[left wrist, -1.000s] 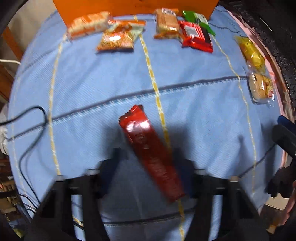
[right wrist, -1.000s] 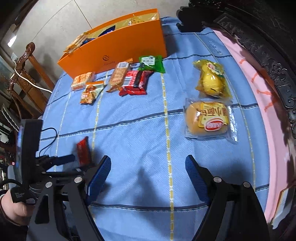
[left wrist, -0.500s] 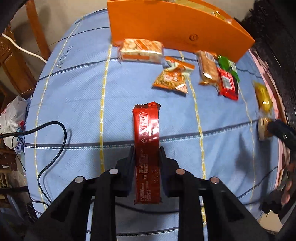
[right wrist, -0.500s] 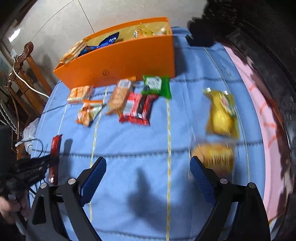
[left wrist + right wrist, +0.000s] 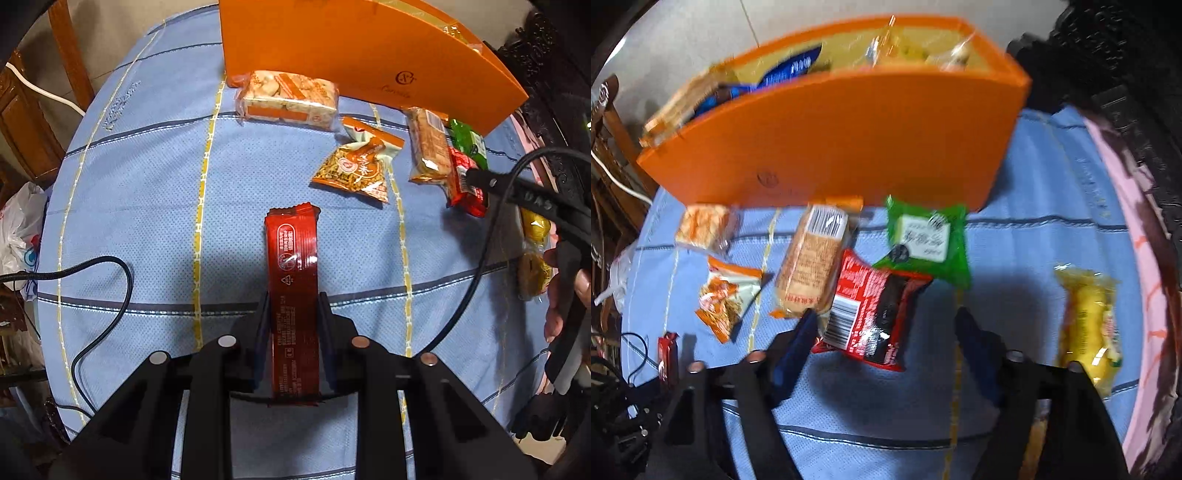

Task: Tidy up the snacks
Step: 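Grasp the red wafer bar with the left gripper while the right grasps the red-black snack pack, then lower the red bar and red-black pack into the orange box, open both grippers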

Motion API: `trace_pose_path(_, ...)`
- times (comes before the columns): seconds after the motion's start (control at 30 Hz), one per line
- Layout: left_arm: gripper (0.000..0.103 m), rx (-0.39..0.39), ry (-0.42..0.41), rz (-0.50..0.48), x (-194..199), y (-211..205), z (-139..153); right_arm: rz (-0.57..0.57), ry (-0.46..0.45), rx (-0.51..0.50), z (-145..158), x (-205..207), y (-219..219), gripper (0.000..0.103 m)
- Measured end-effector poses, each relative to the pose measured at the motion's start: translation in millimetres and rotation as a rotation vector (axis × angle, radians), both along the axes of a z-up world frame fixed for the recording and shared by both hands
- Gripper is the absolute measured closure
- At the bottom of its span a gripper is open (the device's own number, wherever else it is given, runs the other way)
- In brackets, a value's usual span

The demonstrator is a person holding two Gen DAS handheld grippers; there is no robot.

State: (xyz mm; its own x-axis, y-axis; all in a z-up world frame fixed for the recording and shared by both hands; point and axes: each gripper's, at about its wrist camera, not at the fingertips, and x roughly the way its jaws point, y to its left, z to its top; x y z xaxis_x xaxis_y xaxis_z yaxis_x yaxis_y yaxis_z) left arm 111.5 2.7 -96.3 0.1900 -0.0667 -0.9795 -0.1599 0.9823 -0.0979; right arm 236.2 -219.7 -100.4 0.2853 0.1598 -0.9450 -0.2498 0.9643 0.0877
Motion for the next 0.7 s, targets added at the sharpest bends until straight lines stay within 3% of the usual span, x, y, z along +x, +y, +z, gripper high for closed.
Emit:
trace_pose_path(0.17, 0.080, -0.005, 0.003, -0.008, 3, 1, -4, 0.031, -0.005, -0.074, -19, -1, 9, 0.032)
trace_pose_path(0.2, 0.080, -0.008, 0.003, -0.011, 4, 0, -4, 0.069, -0.039, -0.096, -18, -4, 15, 0.037)
trace_pose_path(0.23, 0.080, -0.010, 0.001, -0.014, 4, 0, -3, 0.085, -0.035, -0.077, -16, -4, 16, 0.059)
trace_pose_path(0.3, 0.080, -0.018, -0.015, -0.021, 3, 1, 2, 0.063, -0.027, -0.055, -9, -9, 13, 0.059)
trace_pose_path(0.43, 0.080, -0.033, -0.040, -0.013, 2, 3, 11, 0.002, -0.028, 0.097, 22, -22, -14, 0.059)
trace_pose_path(0.7, 0.080, -0.045, -0.140, -0.046, 4, 7, 56, 0.009, -0.130, 0.210, 87, -49, -44, 0.059)
